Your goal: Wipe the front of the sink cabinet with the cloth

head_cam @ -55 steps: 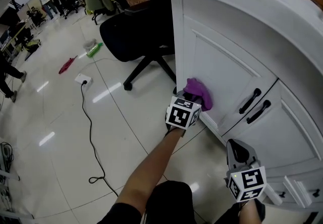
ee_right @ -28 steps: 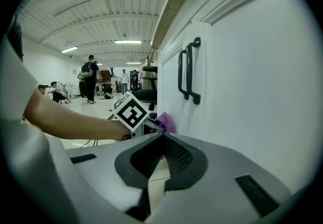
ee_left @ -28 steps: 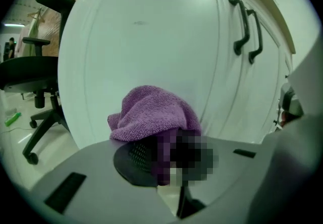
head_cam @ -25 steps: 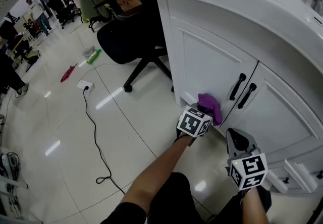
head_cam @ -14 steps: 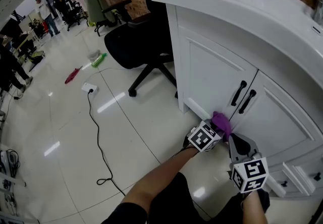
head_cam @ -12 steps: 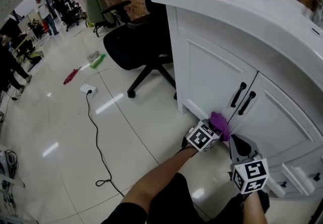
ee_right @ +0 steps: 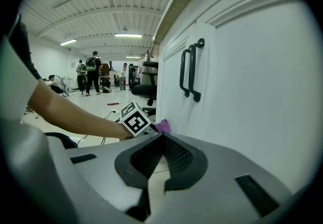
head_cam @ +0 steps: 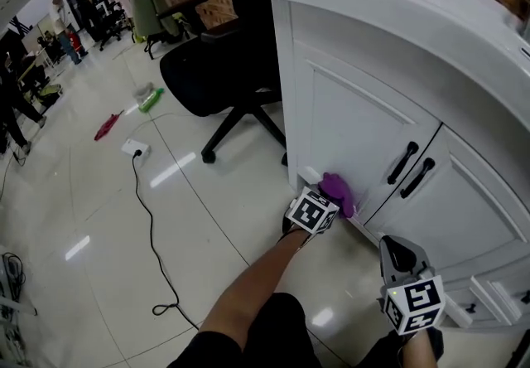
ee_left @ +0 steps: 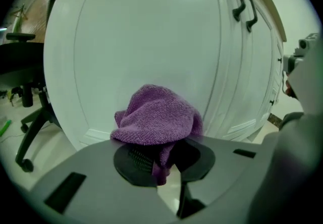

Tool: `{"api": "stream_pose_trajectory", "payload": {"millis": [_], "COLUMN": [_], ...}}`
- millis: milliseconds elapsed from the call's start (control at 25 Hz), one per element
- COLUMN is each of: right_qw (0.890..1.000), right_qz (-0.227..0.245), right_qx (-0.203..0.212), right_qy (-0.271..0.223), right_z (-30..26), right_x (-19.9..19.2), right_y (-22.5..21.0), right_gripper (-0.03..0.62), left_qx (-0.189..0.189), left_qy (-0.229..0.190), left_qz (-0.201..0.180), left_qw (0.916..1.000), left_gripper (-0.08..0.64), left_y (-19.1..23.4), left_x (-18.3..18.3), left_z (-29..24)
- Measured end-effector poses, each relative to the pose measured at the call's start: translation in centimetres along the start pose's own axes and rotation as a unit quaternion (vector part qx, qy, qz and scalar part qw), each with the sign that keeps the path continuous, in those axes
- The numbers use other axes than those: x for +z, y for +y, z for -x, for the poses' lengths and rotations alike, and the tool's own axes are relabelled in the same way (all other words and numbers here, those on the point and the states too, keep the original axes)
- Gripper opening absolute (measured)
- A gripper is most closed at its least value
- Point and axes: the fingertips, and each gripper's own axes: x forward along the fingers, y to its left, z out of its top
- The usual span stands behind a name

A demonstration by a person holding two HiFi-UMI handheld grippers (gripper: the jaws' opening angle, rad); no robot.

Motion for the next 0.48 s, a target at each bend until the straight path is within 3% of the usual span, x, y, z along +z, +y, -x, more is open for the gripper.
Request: {"api": "stream_pose_trajectory", "payload": {"millis": [200, 360, 480], "right_qw": [1.0, 0.999, 0.999], "right_qz": [-0.011, -0.03, -0.034], "right_qx": [-0.005, -0.016, -0.017], "right_qy": [0.002, -0.007, -0.009], "right_z": [-0.5, -0.8, -0.9], "right_x": [-1.0, -0.9, -1.0], "right_y": [-0.4, -1.0, -1.2], "right_gripper": [0.0, 0.0, 0.0], "left_qx": [0.052, 0.137, 0.18], "left_qy": [-0.016, -0.02, -0.011], "left_qz": [0.054, 0.097, 0.101], "left_qw": [0.997, 0.9857, 0.9785], "left_gripper": [0.06, 0.06, 0.06], "left_y": [5.7, 12.1, 15.6], "left_x": [-0.4, -0.6, -0.8], "left_z": [0.7, 2.6, 3.4]}}
